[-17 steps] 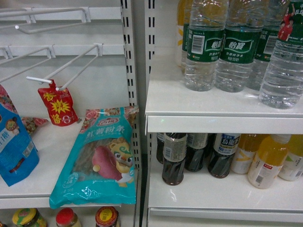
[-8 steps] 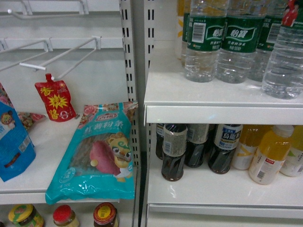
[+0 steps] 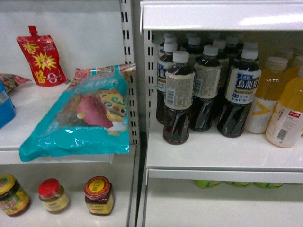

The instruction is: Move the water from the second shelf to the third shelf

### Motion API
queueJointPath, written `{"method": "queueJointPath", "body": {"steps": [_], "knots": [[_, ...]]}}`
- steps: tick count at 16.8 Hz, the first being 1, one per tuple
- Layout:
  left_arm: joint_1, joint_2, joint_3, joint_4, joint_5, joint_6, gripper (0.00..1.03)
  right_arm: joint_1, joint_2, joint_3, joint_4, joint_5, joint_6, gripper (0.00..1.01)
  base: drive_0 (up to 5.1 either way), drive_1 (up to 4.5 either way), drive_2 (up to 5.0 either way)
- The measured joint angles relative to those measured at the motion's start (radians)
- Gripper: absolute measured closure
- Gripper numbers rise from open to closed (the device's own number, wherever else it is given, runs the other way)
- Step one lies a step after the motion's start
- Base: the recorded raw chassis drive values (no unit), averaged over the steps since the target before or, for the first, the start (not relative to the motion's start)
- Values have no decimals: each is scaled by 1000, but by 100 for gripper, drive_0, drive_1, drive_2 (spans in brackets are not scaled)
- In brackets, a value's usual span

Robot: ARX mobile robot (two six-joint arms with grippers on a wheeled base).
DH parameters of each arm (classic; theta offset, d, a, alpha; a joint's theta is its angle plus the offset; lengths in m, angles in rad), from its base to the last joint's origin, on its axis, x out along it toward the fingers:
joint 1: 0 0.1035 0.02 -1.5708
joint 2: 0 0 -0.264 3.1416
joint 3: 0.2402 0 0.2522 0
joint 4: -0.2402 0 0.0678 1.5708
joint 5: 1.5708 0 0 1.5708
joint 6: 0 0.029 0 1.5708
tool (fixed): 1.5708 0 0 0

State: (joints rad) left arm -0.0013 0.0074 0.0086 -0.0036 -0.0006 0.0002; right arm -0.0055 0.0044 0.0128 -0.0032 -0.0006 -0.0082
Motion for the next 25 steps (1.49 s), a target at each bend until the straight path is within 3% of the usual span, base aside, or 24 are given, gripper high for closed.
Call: {"method": "queueJointPath", "body": {"steps": [25], "knots": [[0,0,0,-2,0,0,5,0,0,0,-2,1,1,3,0,0,0]]}}
